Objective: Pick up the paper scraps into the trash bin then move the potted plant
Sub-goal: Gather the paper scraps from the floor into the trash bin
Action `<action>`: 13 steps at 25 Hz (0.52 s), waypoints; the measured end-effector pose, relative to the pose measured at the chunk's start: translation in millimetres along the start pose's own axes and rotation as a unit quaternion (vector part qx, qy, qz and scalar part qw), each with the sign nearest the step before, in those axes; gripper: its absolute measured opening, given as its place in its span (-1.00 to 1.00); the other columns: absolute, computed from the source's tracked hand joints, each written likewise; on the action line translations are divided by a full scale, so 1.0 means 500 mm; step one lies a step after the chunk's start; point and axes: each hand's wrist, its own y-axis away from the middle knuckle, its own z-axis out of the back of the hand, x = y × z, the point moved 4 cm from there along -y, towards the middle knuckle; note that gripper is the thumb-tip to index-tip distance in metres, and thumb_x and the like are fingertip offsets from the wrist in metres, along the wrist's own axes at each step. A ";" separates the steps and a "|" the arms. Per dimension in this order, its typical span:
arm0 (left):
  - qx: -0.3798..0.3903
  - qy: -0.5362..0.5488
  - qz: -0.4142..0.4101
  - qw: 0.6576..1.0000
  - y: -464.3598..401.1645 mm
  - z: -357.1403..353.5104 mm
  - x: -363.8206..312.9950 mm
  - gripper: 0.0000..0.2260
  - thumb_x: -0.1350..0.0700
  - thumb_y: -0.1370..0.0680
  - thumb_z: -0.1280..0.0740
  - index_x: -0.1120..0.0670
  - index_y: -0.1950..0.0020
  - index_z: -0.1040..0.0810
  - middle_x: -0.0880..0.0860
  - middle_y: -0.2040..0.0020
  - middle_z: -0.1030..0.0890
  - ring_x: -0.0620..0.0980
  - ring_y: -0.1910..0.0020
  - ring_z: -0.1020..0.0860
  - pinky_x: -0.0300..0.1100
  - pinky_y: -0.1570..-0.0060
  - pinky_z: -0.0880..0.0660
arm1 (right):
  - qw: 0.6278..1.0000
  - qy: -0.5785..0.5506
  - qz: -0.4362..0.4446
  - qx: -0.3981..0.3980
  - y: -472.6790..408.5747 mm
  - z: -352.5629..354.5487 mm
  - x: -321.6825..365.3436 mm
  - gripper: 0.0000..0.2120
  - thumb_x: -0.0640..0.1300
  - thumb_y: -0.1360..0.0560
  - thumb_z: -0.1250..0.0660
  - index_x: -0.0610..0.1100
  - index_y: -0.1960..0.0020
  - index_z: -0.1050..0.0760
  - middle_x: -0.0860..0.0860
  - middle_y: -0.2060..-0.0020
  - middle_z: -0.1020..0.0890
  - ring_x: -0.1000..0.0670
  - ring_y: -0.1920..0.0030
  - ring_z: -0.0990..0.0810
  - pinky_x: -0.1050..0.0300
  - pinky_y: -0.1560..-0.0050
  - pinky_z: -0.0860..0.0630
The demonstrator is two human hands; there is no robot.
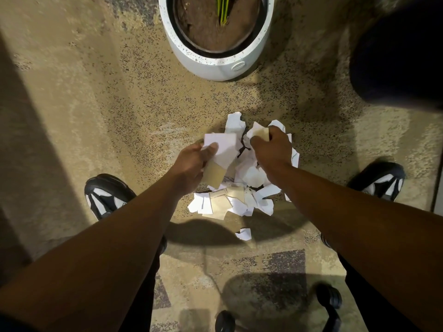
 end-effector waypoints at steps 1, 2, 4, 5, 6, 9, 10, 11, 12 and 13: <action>-0.002 -0.068 -0.012 0.998 -0.002 -0.006 -0.005 -0.75 0.09 -0.59 -0.39 0.17 -0.22 -0.55 0.18 -0.09 -0.68 0.21 -0.04 -0.65 0.07 0.08 -0.64 | 1.000 -0.028 -0.002 0.007 -0.006 -0.003 0.008 -0.97 -0.13 -0.45 -0.34 -0.06 0.12 -0.50 0.06 0.28 -0.55 -0.06 0.17 -0.55 0.14 0.24 -0.47; -0.019 -0.131 -0.029 0.991 -0.004 -0.014 -0.008 -0.74 0.09 -0.55 -0.44 0.20 -0.17 -0.58 0.18 -0.05 -0.68 0.21 0.00 -0.66 0.02 0.13 -0.65 | 0.999 -0.035 0.002 0.028 -0.011 -0.009 0.017 -0.94 -0.17 -0.46 -0.34 -0.07 0.07 -0.54 0.05 0.26 -0.56 -0.05 0.16 -0.54 0.16 0.25 -0.44; -0.068 -0.205 -0.064 0.974 -0.012 -0.037 -0.012 -0.82 0.14 -0.49 -0.51 0.18 0.00 -0.61 0.12 0.04 -0.67 0.11 0.15 -0.65 -0.13 0.31 -0.61 | 0.996 0.004 0.018 0.082 -0.017 -0.030 0.029 -0.80 -0.22 -0.49 -0.33 -0.11 -0.09 -0.60 -0.02 0.14 -0.62 -0.06 0.10 -0.56 0.16 0.18 -0.45; -0.087 -0.226 -0.079 0.967 -0.017 -0.050 -0.014 -0.86 0.15 -0.47 -0.53 0.15 0.07 -0.61 0.11 0.05 -0.66 0.07 0.16 -0.64 -0.17 0.35 -0.58 | 0.994 0.028 0.022 0.103 -0.020 -0.041 0.031 -0.77 -0.24 -0.50 -0.32 -0.14 -0.13 -0.60 -0.06 0.09 -0.63 -0.07 0.07 -0.57 0.14 0.16 -0.46; -0.106 -0.242 -0.091 0.960 -0.026 -0.059 -0.014 -0.86 0.15 -0.46 -0.54 0.13 0.10 -0.61 0.11 0.03 -0.66 0.07 0.13 -0.64 -0.18 0.34 -0.55 | 0.992 0.038 0.020 0.119 -0.022 -0.053 0.032 -0.75 -0.26 -0.50 -0.31 -0.14 -0.15 -0.60 -0.09 0.06 -0.64 -0.08 0.06 -0.58 0.12 0.15 -0.47; -0.146 -0.261 -0.109 0.948 -0.042 -0.072 -0.013 -0.86 0.13 -0.42 -0.54 0.13 0.09 -0.67 0.12 0.00 -0.68 0.10 0.06 -0.65 -0.22 0.30 -0.49 | 0.987 0.042 -0.016 0.156 -0.024 -0.076 0.035 -0.64 -0.22 -0.53 -0.28 -0.10 -0.31 -0.51 -0.09 -0.10 -0.61 -0.10 -0.07 -0.56 0.06 0.03 -0.48; -0.152 -0.259 -0.108 0.948 -0.044 -0.072 -0.013 -0.86 0.13 -0.42 -0.54 0.13 0.08 -0.67 0.11 0.01 -0.68 0.07 0.08 -0.64 -0.22 0.30 -0.49 | 0.985 0.035 -0.025 0.165 -0.026 -0.078 0.036 -0.61 -0.21 -0.53 -0.29 -0.08 -0.36 -0.46 -0.09 -0.14 -0.60 -0.11 -0.11 -0.55 0.03 -0.03 -0.51; -0.149 -0.258 -0.105 0.949 -0.043 -0.072 -0.012 -0.85 0.14 -0.43 -0.54 0.13 0.05 -0.66 0.11 0.02 -0.68 0.05 0.11 -0.63 -0.22 0.30 -0.50 | 0.985 0.018 -0.031 0.170 -0.028 -0.078 0.036 -0.58 -0.21 -0.53 -0.29 -0.07 -0.38 -0.43 -0.08 -0.16 -0.58 -0.12 -0.13 -0.54 -0.02 -0.07 -0.53; -0.139 -0.258 -0.103 0.951 -0.042 -0.072 -0.012 -0.83 0.15 -0.45 -0.53 0.14 0.01 -0.65 0.11 0.02 -0.69 0.05 0.12 -0.62 -0.19 0.28 -0.53 | 0.984 -0.002 -0.040 0.173 -0.029 -0.076 0.035 -0.56 -0.21 -0.53 -0.31 -0.06 -0.39 -0.39 -0.08 -0.18 -0.56 -0.12 -0.14 -0.54 -0.05 -0.10 -0.54; -0.128 -0.258 -0.101 0.952 -0.041 -0.072 -0.010 -0.82 0.16 -0.46 -0.52 0.15 -0.01 -0.64 0.13 0.02 -0.69 0.07 0.12 -0.63 -0.14 0.25 -0.57 | 0.983 -0.026 -0.052 0.176 -0.029 -0.073 0.033 -0.55 -0.22 -0.52 -0.34 -0.05 -0.39 -0.36 -0.07 -0.18 -0.55 -0.11 -0.15 -0.54 -0.09 -0.12 -0.56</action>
